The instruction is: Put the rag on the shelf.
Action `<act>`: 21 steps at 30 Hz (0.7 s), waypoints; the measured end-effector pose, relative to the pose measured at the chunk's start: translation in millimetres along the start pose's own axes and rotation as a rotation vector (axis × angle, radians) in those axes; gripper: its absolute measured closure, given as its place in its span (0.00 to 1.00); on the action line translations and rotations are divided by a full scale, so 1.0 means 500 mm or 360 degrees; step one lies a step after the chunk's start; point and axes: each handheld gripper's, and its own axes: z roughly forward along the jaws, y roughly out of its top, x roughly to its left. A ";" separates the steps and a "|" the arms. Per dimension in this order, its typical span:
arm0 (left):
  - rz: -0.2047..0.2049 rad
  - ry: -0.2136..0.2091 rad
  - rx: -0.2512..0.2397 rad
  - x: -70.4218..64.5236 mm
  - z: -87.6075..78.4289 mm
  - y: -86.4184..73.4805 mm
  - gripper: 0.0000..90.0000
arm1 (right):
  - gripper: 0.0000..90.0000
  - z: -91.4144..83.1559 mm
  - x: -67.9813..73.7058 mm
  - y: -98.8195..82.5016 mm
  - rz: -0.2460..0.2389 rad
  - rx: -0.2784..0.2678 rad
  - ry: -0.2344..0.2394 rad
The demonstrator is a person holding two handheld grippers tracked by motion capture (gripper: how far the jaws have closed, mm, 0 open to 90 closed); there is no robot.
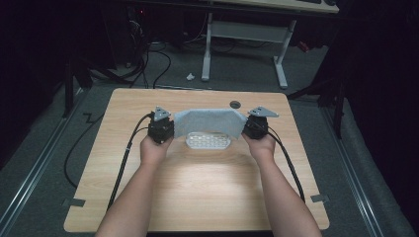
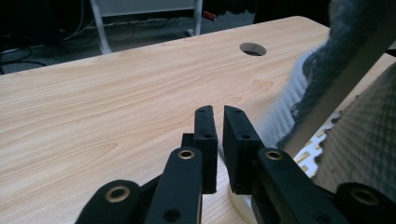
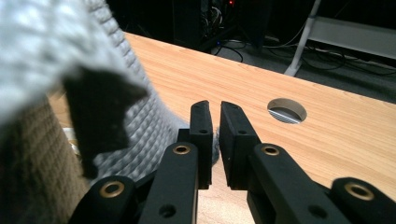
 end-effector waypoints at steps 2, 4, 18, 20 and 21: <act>-0.0005 0.0012 -0.0006 0.002 -0.003 0.001 0.89 | 0.92 -0.001 -0.001 0.001 0.0006 -0.0002 -0.0004; -0.0014 0.0023 -0.0010 0.005 -0.006 0.002 0.87 | 0.90 -0.004 -0.002 0.003 0.0001 -0.0011 -0.0009; -0.0024 0.0133 -0.0072 0.037 -0.048 0.021 0.77 | 0.81 -0.040 -0.037 0.026 0.0036 -0.0092 -0.0072; -0.0024 0.0141 -0.0072 0.042 -0.052 0.022 0.77 | 0.81 -0.043 -0.040 0.027 0.0042 -0.0093 -0.0075; -0.0026 0.0145 -0.0072 0.043 -0.054 0.022 0.78 | 0.81 -0.044 -0.042 0.027 0.0040 -0.0097 -0.0078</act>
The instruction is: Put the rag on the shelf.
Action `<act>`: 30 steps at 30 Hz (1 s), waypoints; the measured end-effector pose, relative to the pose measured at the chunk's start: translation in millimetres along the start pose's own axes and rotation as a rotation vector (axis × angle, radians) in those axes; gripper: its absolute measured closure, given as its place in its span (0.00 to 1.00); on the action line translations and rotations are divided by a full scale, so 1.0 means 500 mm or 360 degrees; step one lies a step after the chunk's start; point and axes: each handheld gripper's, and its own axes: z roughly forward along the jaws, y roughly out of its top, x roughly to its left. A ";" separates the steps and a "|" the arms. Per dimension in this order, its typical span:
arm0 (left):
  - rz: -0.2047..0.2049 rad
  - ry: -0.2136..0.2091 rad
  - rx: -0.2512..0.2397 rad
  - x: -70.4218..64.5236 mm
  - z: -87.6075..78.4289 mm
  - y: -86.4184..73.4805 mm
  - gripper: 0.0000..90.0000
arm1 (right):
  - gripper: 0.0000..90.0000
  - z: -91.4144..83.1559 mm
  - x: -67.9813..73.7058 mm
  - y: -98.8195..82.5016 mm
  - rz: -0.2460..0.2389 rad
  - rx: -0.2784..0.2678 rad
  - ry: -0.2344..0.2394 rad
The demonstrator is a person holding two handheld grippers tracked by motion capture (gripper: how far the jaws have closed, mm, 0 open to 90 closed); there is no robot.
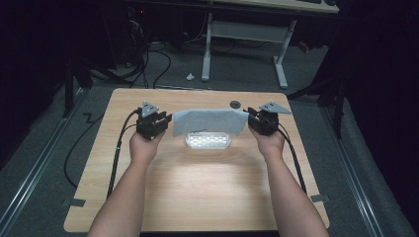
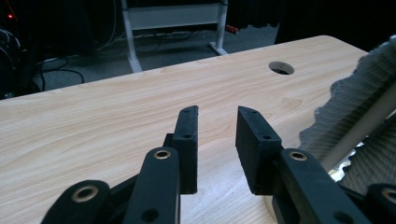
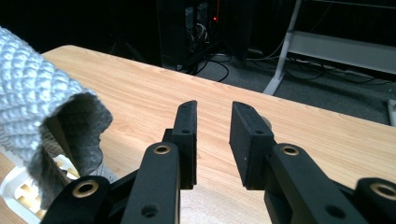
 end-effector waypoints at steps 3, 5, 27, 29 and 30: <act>-0.0002 0.0005 -0.0001 0.002 -0.004 0.002 0.78 | 0.81 -0.002 -0.002 0.001 0.0009 0.0001 -0.0006; 0.0012 0.0003 0.0002 0.001 -0.005 0.002 0.78 | 0.81 -0.003 -0.001 0.001 0.0011 -0.0001 -0.0004; 0.0095 0.0001 -0.0008 -0.002 -0.073 -0.034 0.72 | 0.75 -0.081 0.004 -0.003 -0.0052 -0.0024 -0.0042; 0.0090 0.0000 -0.0007 -0.001 -0.083 -0.042 0.72 | 0.74 -0.092 0.007 -0.006 -0.0087 -0.0047 -0.0044; 0.0087 0.0001 -0.0008 0.000 -0.086 -0.045 0.72 | 0.74 -0.099 0.008 -0.009 -0.0085 -0.0062 -0.0047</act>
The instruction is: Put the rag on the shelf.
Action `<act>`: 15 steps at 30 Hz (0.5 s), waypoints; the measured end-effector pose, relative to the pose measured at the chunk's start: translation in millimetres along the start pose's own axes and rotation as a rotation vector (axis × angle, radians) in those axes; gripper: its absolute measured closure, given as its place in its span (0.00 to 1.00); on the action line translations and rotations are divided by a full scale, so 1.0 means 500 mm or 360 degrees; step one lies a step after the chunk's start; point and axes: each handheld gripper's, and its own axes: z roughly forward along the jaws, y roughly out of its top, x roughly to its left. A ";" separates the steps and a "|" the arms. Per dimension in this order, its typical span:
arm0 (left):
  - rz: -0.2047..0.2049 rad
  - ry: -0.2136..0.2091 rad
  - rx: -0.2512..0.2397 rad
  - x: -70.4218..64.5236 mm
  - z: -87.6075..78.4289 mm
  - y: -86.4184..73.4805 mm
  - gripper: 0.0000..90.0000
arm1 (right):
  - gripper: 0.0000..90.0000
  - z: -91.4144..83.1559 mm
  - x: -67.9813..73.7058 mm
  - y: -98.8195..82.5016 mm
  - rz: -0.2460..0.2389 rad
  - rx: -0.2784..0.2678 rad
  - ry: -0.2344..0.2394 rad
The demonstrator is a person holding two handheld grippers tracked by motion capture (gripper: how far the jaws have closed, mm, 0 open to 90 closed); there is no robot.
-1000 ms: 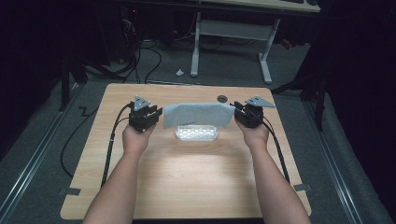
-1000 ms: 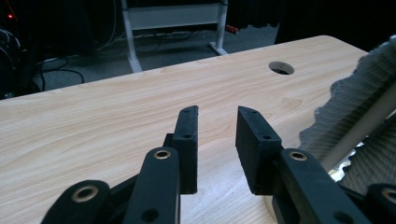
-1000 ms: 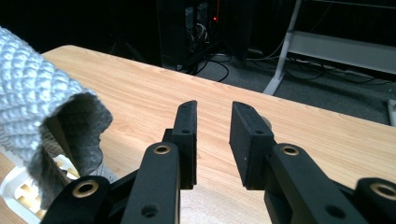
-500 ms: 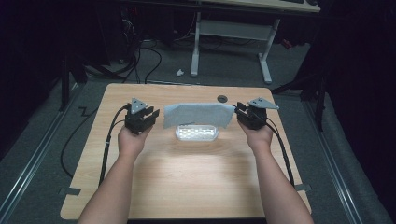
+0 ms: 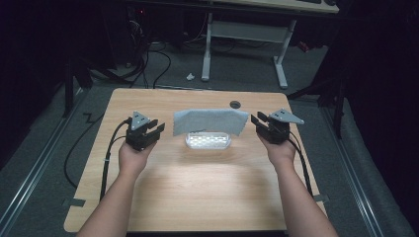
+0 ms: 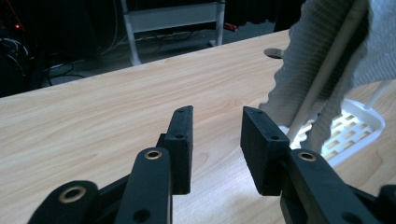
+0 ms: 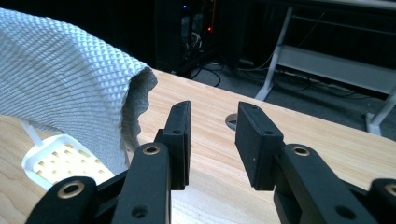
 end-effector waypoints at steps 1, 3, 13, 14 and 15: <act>-0.0006 0.0000 -0.0007 0.001 -0.004 -0.004 0.72 | 0.74 -0.004 0.000 -0.001 0.0004 0.0010 -0.0003; -0.0025 0.0000 -0.0002 0.004 -0.013 -0.010 0.71 | 0.73 -0.012 0.002 -0.002 -0.0012 0.0029 -0.0003; 0.0007 -0.0029 -0.0020 -0.019 -0.083 -0.042 0.64 | 0.64 -0.082 0.040 -0.017 -0.0105 0.0021 0.0032; 0.0018 -0.0033 -0.0017 -0.025 -0.092 -0.048 0.63 | 0.63 -0.092 0.046 -0.022 -0.0129 0.0005 0.0032; 0.0022 -0.0044 -0.0021 -0.031 -0.102 -0.054 0.62 | 0.62 -0.101 0.052 -0.027 -0.0131 0.0012 0.0027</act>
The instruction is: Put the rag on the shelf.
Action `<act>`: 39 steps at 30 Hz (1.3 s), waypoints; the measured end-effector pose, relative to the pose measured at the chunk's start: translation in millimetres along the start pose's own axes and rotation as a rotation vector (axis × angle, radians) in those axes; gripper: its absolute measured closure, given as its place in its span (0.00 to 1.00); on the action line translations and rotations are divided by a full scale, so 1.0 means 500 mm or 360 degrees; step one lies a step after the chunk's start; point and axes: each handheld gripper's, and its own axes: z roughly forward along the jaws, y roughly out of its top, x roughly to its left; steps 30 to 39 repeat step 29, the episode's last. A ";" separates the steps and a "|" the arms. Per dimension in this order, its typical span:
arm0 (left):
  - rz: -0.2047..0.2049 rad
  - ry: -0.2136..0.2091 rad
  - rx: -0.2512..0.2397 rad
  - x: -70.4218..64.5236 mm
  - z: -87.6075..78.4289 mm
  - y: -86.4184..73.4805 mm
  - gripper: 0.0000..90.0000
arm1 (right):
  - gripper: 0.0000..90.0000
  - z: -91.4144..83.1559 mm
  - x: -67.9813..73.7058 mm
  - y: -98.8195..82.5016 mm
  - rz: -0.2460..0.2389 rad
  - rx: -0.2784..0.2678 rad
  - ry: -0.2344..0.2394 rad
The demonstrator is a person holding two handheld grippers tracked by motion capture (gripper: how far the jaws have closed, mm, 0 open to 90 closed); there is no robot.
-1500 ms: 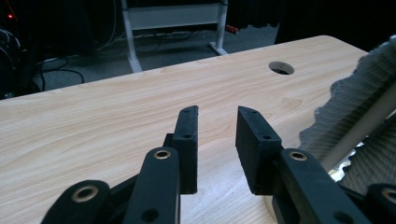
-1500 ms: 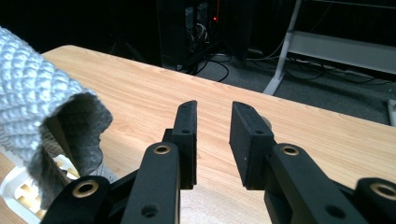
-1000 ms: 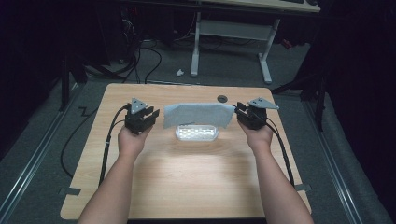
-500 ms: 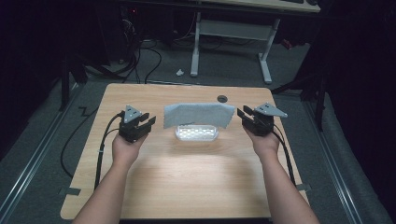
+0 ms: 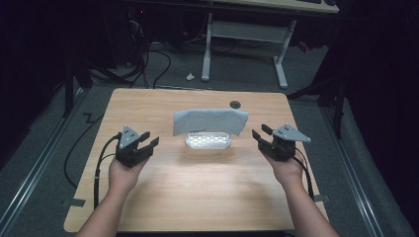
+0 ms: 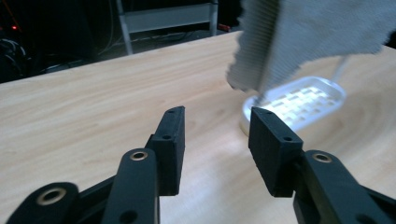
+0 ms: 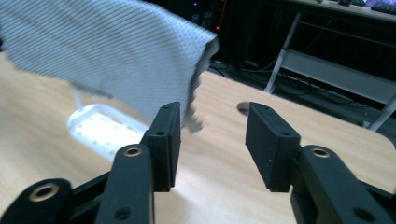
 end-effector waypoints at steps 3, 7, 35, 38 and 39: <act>-0.0004 -0.0039 0.0009 -0.022 -0.025 -0.021 0.61 | 0.59 -0.028 0.021 -0.017 -0.0017 0.0019 0.0012; -0.0002 -0.0021 0.0131 -0.062 -0.044 -0.057 0.59 | 0.59 -0.061 0.052 -0.046 -0.0023 0.0021 0.0041; 0.0109 -0.0217 0.0345 -0.222 -0.044 -0.161 0.52 | 0.50 -0.095 0.143 -0.208 0.0067 0.0228 0.0082; 0.0109 -0.0217 0.0345 -0.222 -0.044 -0.161 0.52 | 0.50 -0.095 0.143 -0.208 0.0067 0.0228 0.0082; 0.0109 -0.0217 0.0345 -0.222 -0.044 -0.161 0.52 | 0.50 -0.095 0.143 -0.208 0.0067 0.0228 0.0082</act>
